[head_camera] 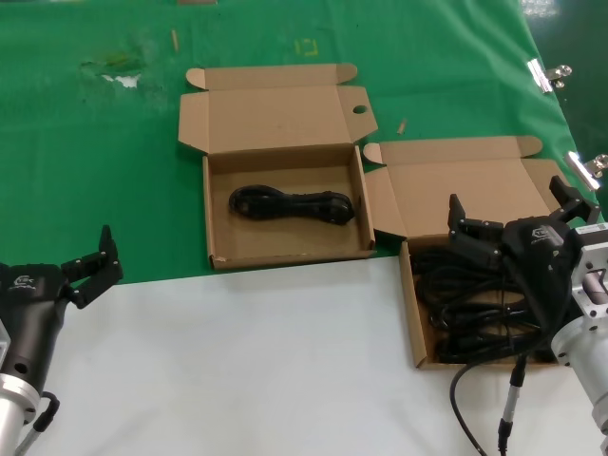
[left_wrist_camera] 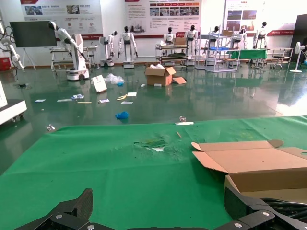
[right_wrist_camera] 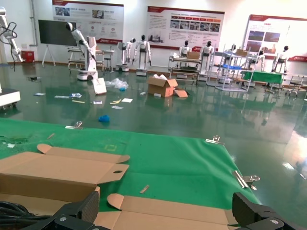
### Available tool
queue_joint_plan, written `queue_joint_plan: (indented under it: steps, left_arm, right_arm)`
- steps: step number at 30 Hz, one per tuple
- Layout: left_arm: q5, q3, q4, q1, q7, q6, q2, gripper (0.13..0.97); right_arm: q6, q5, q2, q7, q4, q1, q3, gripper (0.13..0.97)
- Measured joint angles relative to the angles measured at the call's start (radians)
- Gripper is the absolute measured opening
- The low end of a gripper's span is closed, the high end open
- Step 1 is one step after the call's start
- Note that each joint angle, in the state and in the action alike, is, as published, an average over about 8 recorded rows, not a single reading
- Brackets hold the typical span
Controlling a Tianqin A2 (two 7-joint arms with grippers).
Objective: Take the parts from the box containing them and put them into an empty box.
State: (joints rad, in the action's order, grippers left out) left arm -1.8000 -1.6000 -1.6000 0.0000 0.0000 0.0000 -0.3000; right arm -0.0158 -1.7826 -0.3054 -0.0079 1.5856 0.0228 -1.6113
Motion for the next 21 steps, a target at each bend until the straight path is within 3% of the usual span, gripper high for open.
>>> queue_joint_plan:
  steps: [21]
  left_arm:
    - [0.0,0.0,0.0,0.0,0.0,0.0,0.0,0.966]
  right_arm:
    - [0.0,0.0,0.0,0.0,0.0,0.0,0.0,0.966]
